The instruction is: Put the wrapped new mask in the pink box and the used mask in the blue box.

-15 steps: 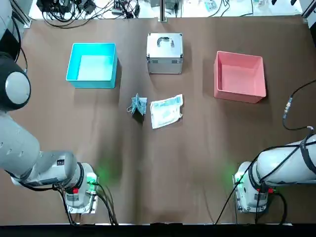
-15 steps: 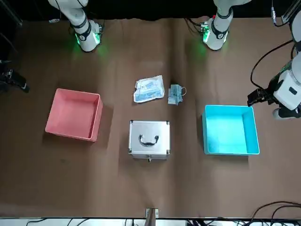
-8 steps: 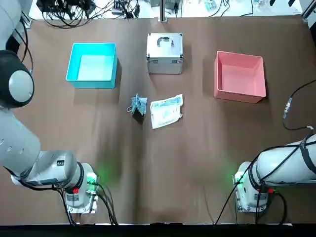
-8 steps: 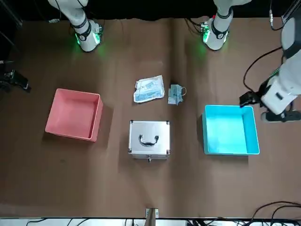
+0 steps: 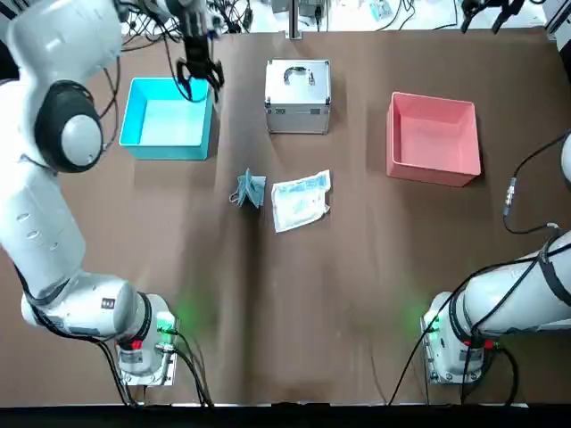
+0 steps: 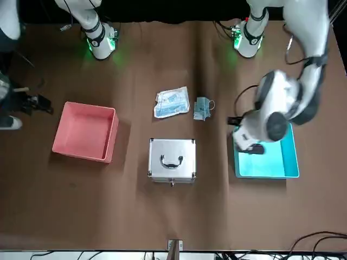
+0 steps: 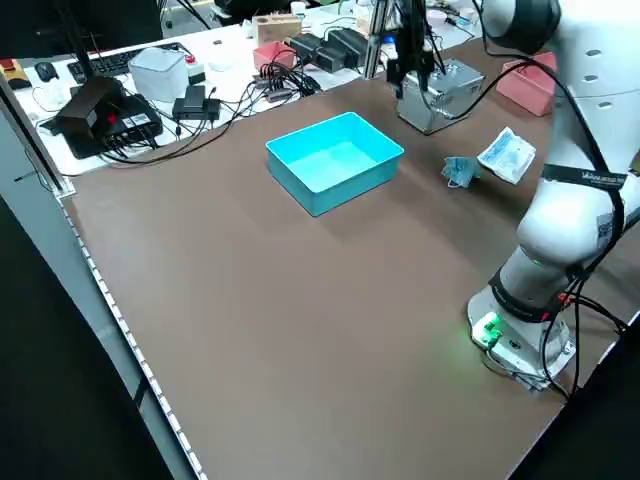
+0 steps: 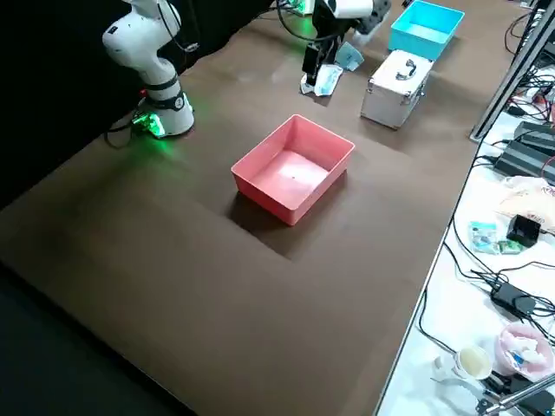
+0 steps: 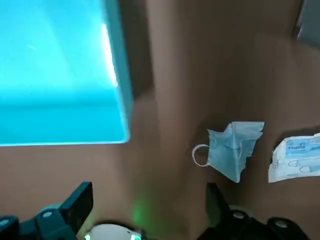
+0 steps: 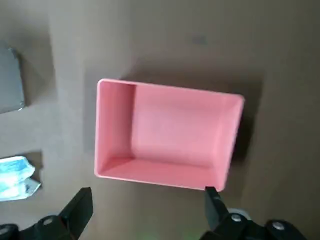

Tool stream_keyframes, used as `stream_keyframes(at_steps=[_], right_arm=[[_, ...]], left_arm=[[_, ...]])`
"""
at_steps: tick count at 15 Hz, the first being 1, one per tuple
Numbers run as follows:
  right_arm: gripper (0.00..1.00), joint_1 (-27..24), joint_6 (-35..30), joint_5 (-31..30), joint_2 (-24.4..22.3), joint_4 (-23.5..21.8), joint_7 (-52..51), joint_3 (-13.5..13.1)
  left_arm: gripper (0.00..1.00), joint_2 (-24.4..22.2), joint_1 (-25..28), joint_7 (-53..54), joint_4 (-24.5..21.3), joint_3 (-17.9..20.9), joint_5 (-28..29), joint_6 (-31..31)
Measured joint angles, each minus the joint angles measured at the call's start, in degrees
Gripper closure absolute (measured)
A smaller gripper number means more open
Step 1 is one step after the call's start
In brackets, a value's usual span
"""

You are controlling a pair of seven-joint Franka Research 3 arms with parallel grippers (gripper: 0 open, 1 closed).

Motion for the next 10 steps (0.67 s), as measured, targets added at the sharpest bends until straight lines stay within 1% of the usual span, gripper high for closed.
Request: stream_keyframes(at_steps=[2, 4, 6, 8, 10], right_arm=[[0.01, 0.92, 0.08, 3.95, 0.67, -1.72, 0.81, 0.03], [0.01, 2.3, 0.91, 6.74, 1.01, -4.39, 2.13, 0.06], [0.01, 4.03, 3.71, 10.14, 1.28, -8.2, 3.44, 0.11], [0.01, 5.89, 7.82, 15.17, 1.68, -12.8, 3.76, 0.16], [0.01, 8.22, 12.35, 20.38, 2.44, -17.31, 3.8, 0.22]], left_arm=[[0.01, 1.91, -1.04, -1.19, -1.82, -1.02, -0.82, 0.19], [0.01, 1.95, -0.88, -2.2, -5.21, -2.34, -1.91, 2.83], [0.01, 1.41, -0.52, -5.47, -10.01, -4.9, -2.22, 9.66], [0.02, 0.44, -0.55, -10.17, -15.9, -8.08, -2.23, 18.4], [0.03, -0.8, -0.83, -13.13, -21.84, -10.3, -2.22, 25.7]])
